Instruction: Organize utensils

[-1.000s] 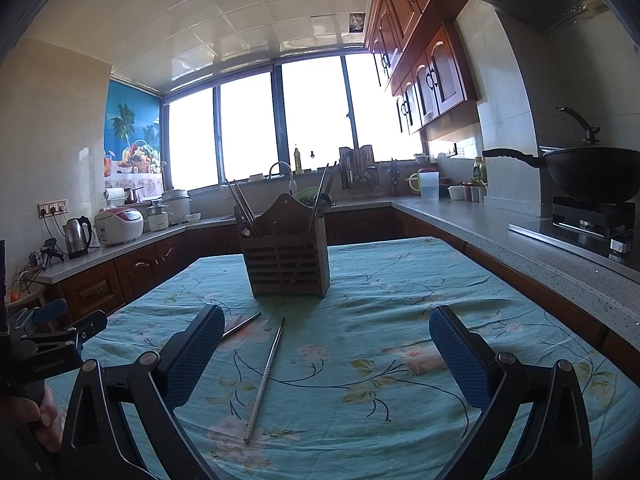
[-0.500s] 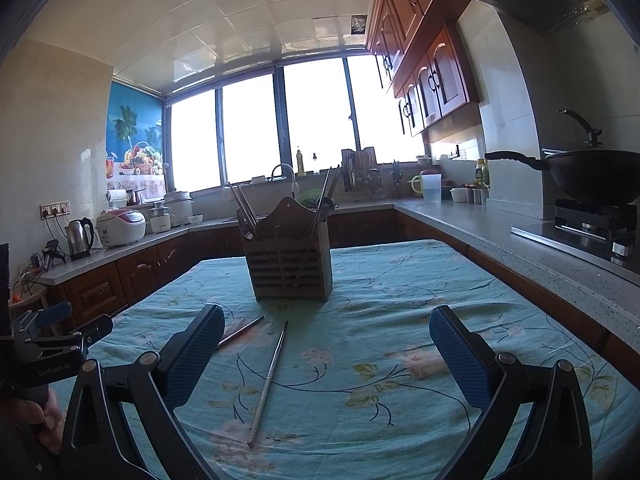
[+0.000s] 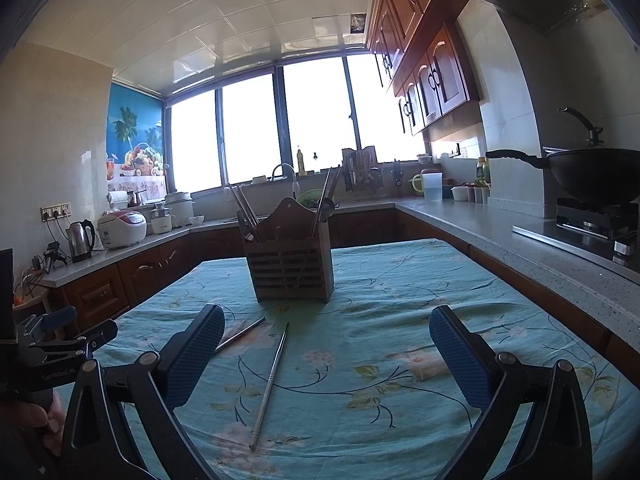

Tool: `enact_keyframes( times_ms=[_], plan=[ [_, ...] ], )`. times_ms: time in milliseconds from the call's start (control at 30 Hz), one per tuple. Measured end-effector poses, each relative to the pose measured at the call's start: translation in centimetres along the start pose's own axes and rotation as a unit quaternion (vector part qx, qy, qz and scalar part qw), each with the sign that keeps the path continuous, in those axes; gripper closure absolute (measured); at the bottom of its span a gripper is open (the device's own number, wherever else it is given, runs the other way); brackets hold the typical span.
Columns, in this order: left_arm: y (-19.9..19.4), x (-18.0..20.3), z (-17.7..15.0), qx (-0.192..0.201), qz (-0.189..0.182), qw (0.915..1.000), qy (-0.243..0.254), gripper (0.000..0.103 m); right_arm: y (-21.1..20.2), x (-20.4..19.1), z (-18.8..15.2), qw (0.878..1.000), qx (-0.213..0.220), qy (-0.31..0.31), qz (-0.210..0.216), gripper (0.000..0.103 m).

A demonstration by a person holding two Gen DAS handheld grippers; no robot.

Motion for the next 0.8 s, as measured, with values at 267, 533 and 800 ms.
enact_keyframes(
  times_ms=[267,533,800],
  plan=[
    [0.0,0.4,0.2,-0.001,0.000,1.0000,-0.001,0.001,0.1,-0.2,0.1,1.000,0.001,0.000,0.001,0.000],
    [0.1,0.5,0.3,-0.004,-0.001,1.0000,-0.006,0.001,0.4,-0.7,0.1,1.000,-0.002,0.000,0.000,0.000],
    [0.4,0.7,0.5,-0.011,-0.004,0.9999,-0.010,0.001,1.2,-1.0,-0.2,1.000,-0.012,0.000,-0.003,0.000]
  ],
)
Point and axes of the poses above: each gripper's, at about its wrist camera, not at the fingertips, and y roughly the way its jaws point, x to its right, z to its top, the point moved 6 cm from there along y, roughly the way its jaws point, and after that the axes turned 9 degrees about x, right-handed, at the moved point
